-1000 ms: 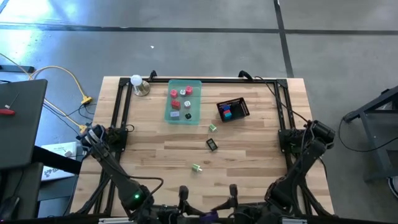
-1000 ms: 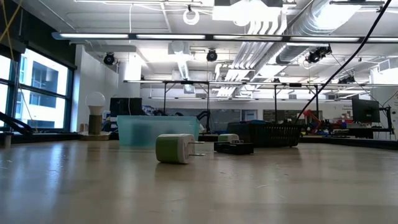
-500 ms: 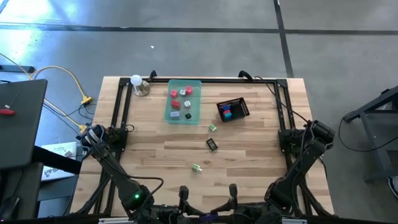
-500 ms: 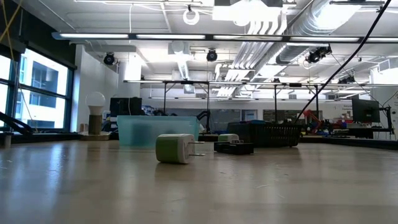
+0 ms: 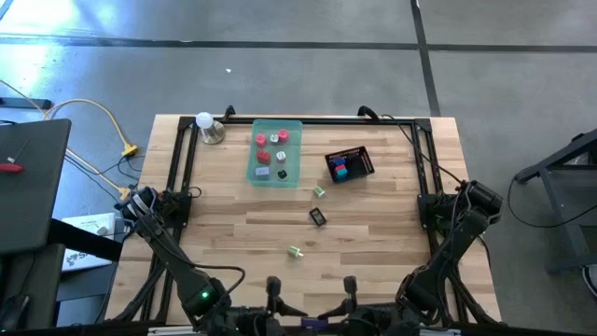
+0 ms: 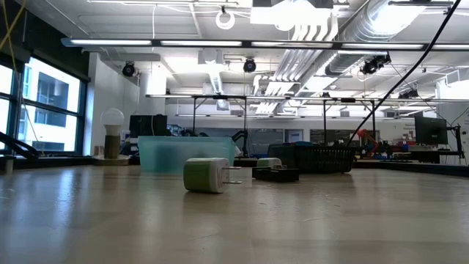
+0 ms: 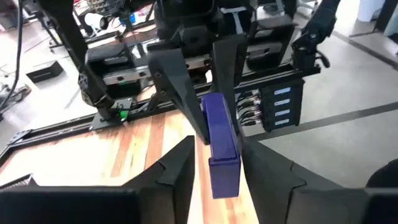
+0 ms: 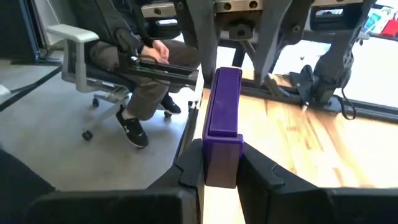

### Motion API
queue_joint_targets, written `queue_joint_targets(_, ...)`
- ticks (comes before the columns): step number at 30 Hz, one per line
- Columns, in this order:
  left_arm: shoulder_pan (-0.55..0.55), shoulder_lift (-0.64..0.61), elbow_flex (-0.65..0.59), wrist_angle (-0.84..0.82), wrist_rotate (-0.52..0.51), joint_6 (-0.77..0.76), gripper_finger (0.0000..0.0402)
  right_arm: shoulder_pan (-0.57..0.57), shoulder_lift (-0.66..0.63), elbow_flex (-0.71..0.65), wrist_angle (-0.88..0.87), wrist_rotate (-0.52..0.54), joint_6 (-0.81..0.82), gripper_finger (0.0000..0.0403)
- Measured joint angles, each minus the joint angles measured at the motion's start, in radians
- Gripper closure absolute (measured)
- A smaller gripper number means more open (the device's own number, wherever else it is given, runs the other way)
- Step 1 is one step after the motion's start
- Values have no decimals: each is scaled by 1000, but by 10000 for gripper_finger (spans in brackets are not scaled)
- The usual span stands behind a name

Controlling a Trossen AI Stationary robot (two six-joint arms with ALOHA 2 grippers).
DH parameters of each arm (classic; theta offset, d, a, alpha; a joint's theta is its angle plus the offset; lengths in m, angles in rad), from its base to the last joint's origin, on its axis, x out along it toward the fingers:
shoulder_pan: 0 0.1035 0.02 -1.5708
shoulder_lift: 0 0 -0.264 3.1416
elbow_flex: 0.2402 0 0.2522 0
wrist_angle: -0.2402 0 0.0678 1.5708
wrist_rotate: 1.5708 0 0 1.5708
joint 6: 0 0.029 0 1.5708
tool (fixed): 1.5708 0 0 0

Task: Pick & Place Office items
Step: Put the dark blue digital clock into the black bin

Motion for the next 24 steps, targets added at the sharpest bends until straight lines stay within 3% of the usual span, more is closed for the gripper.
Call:
queue_joint_targets(8,-2,0,0,-92,12,-32,241,0,0,0,-146,1,156,351)
queue_joint_targets(16,-26,-7,0,-132,-15,-3,238,-28,0,0,-519,-14,578,351)
queue_joint_targets(19,-28,-53,0,-302,-11,-26,238,-52,-3,0,-692,-25,747,351)
queue_joint_targets(24,11,-168,0,-586,-11,-196,238,-141,-35,0,-1062,-62,1006,351)
